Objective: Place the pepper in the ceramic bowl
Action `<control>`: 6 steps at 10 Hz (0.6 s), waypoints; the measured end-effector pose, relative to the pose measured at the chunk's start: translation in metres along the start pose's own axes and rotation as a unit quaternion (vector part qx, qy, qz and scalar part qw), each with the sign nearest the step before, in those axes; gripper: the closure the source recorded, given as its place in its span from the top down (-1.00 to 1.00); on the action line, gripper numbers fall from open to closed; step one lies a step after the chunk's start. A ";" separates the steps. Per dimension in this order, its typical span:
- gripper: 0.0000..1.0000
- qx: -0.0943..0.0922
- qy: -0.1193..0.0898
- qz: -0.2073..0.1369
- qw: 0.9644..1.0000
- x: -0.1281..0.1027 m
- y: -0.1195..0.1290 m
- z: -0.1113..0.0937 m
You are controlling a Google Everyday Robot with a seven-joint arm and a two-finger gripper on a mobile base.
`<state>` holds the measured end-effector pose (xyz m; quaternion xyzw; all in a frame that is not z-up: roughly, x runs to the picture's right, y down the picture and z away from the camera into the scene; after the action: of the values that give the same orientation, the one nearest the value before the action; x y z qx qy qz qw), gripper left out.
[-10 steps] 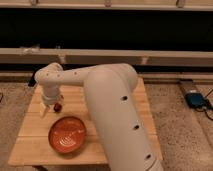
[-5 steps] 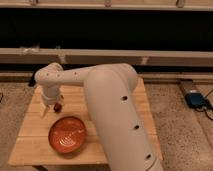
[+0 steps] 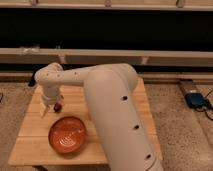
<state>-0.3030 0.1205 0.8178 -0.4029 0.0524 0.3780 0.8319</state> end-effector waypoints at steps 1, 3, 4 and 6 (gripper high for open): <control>0.60 0.004 0.000 0.004 1.000 -0.001 -0.002 0.000; 0.60 0.016 0.007 0.006 1.000 -0.005 -0.013 0.000; 0.60 0.025 0.012 0.004 1.000 -0.012 -0.029 0.003; 0.60 0.040 0.013 0.001 0.999 -0.026 -0.052 0.011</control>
<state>-0.2888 0.0927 0.8686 -0.3745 0.0784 0.3711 0.8461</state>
